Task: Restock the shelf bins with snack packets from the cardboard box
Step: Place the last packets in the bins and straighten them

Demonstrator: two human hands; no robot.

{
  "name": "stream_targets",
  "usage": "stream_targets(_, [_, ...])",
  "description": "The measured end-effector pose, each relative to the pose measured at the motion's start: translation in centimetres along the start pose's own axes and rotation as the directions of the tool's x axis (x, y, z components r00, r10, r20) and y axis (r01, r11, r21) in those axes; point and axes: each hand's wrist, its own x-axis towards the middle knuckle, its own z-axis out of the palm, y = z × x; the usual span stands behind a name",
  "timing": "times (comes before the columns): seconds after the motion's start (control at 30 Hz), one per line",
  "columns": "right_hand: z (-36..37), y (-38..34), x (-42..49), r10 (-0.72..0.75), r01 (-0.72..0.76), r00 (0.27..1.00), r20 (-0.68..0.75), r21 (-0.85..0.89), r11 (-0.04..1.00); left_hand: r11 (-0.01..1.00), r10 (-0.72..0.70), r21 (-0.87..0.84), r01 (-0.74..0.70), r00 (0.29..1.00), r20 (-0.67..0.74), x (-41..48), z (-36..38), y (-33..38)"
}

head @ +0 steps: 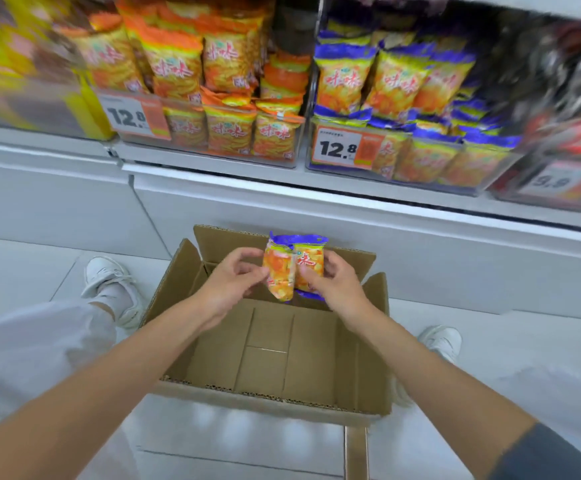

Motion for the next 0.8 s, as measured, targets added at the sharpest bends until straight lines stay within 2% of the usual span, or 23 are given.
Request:
stream_targets(0.07, [-0.5, -2.2, -0.3, 0.010, -0.013, 0.999, 0.040, 0.069, 0.998, 1.000, -0.001, 0.013, 0.000, 0.999, 0.038, -0.9, 0.7, 2.3])
stream_targets(0.17, [-1.4, -4.9, -0.3, 0.018, -0.024, 0.998, 0.053, 0.112, 0.993, 0.994, -0.005, -0.107, 0.023, 0.986, 0.165, -2.1, 2.1, 5.9])
stream_targets(0.3, [-3.3, -7.9, -0.3, -0.001, 0.001, 1.000, 0.003, 0.215, 0.977, 0.990, 0.077, -0.129, -0.063, 0.991, 0.108, -2.4, 3.6, 9.3])
stream_targets(0.37, [-4.5, -9.2, -0.5, -0.018, 0.035, 0.997, -0.071, 0.244, 0.969, 0.989, 0.123, -0.089, -0.118, 0.991, 0.060, -2.2, 4.0, 10.7])
stream_targets(0.43, [-6.2, -10.7, -0.6, -0.050, 0.088, 0.985, -0.163, 0.234, 0.968, 0.975, 0.202, 0.095, -0.202, 0.979, 0.010, -2.1, 3.9, 12.4])
stream_targets(0.5, [-8.2, -12.2, -0.8, -0.110, 0.150, 0.974, -0.196, 0.201, 0.968, 0.882, 0.283, 0.392, -0.261, 0.959, 0.001, -2.2, 3.5, 14.2])
stream_targets(0.57, [-9.7, -13.4, -1.2, -0.153, 0.180, 0.974, -0.165, 0.161, 0.970, 0.747, 0.317, 0.613, -0.258, 0.948, 0.013, -2.3, 3.1, 15.9])
stream_targets(0.63, [-10.4, -14.1, -1.7, -0.164, 0.172, 0.984, -0.071, 0.132, 0.976, 0.702, 0.320, 0.672, -0.236, 0.947, -0.001, -2.5, 3.3, 17.0])
stream_targets(0.7, [-10.2, -14.6, -2.2, -0.157, 0.152, 0.986, 0.056, 0.093, 0.984, 0.778, 0.272, 0.592, -0.210, 0.962, -0.015, -2.7, 3.9, 17.6])
stream_targets(0.8, [-9.7, -14.7, -2.7, -0.163, 0.145, 0.981, 0.102, 0.159, 0.977, 0.953, 0.160, 0.256, -0.164, 0.986, 0.037, -3.3, 4.6, 17.7])
